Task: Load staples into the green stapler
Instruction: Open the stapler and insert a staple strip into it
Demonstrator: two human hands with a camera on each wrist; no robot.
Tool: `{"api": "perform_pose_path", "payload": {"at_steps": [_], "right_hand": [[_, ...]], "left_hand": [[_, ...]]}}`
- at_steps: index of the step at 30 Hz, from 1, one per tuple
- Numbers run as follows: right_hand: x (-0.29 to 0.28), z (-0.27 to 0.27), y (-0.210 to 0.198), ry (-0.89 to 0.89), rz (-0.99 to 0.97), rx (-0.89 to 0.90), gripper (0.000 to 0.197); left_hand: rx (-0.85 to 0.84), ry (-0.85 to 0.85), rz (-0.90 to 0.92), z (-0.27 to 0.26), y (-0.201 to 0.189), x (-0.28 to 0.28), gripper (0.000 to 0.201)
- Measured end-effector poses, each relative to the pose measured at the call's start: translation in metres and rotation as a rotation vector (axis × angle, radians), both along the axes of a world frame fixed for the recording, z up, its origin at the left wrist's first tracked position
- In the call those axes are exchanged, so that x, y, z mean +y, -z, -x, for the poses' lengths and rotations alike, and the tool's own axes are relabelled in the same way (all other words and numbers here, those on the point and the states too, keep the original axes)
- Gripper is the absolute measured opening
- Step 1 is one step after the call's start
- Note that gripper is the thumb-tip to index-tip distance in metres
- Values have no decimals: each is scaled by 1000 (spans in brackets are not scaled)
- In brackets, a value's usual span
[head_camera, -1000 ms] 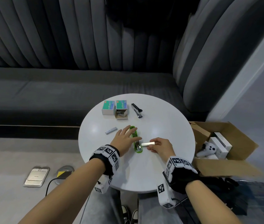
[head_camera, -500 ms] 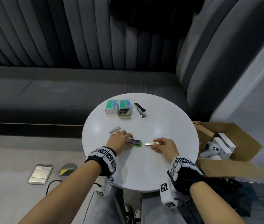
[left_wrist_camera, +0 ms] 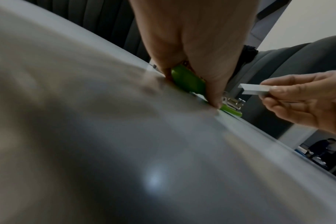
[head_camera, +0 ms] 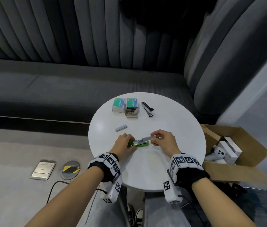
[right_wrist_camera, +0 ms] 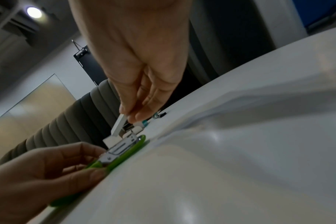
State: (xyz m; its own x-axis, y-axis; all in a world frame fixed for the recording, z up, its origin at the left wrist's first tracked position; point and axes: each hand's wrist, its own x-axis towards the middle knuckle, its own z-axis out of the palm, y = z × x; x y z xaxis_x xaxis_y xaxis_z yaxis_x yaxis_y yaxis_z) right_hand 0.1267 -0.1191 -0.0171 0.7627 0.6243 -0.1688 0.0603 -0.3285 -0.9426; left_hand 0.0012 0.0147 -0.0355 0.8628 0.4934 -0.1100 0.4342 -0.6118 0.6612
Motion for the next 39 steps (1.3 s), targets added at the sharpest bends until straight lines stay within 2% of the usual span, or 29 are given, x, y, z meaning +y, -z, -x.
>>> {"api": "perform_pose_path", "payload": {"at_steps": [8, 16, 19, 23, 29, 35, 39], "right_hand": [[6, 6, 7, -33, 108, -165, 15], [10, 3, 2, -68, 143, -215, 16], [7, 2, 1, -13, 109, -195, 16], [3, 1, 3, 18, 84, -144, 18], [2, -1, 0, 33, 55, -58, 19], [2, -6, -4, 137, -59, 48, 12], [6, -6, -2, 57, 19, 18, 10]], "left_hand": [[-60, -42, 46, 4, 7, -1, 19], [-105, -36, 60, 6, 8, -3, 23], [-132, 4, 29, 7, 11, -2, 29], [-117, 76, -73, 8, 13, -1, 25], [-119, 67, -105, 5, 12, -3, 23], [-56, 81, -132, 4, 12, -2, 25], [-78, 70, -131, 5, 13, -2, 24]]}}
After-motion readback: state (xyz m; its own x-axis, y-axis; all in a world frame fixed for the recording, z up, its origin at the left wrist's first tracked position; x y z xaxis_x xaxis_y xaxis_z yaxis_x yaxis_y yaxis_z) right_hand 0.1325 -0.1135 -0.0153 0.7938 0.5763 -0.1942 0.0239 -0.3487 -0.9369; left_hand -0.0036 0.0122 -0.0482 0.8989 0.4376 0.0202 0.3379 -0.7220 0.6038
